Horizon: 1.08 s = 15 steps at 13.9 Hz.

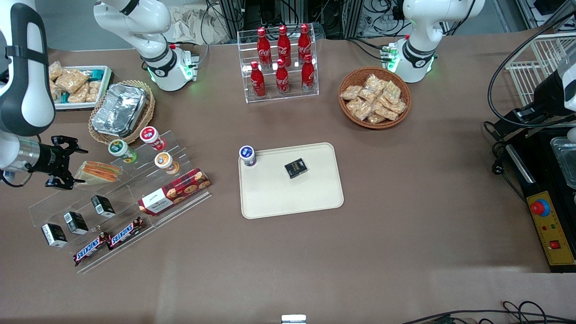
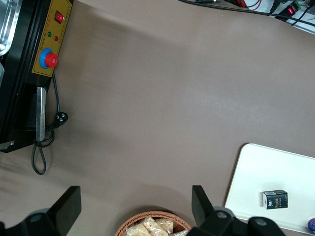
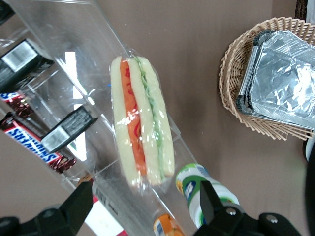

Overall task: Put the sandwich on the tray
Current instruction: 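Close the right gripper on the wrapped sandwich's edge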

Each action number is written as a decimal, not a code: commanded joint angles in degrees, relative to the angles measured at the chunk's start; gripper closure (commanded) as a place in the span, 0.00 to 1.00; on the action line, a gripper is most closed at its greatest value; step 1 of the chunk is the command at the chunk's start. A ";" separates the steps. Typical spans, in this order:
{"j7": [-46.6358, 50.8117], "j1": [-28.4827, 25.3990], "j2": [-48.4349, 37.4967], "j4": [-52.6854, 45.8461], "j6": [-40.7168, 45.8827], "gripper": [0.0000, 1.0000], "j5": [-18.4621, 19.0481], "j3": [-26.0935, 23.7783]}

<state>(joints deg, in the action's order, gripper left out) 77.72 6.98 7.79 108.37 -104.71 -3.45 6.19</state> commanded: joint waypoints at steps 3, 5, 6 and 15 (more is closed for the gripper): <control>1.64 0.40 2.58 0.17 -3.04 0.03 0.02 -0.04; 1.64 0.93 3.63 0.26 -3.13 0.03 0.02 -0.04; 1.64 1.19 4.07 0.26 -3.22 0.04 0.02 -0.04; -1.52 0.49 2.68 -0.09 -3.48 0.74 0.29 -0.30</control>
<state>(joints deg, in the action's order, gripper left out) 77.46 7.75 11.88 108.16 -108.05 -3.40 6.04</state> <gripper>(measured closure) 0.626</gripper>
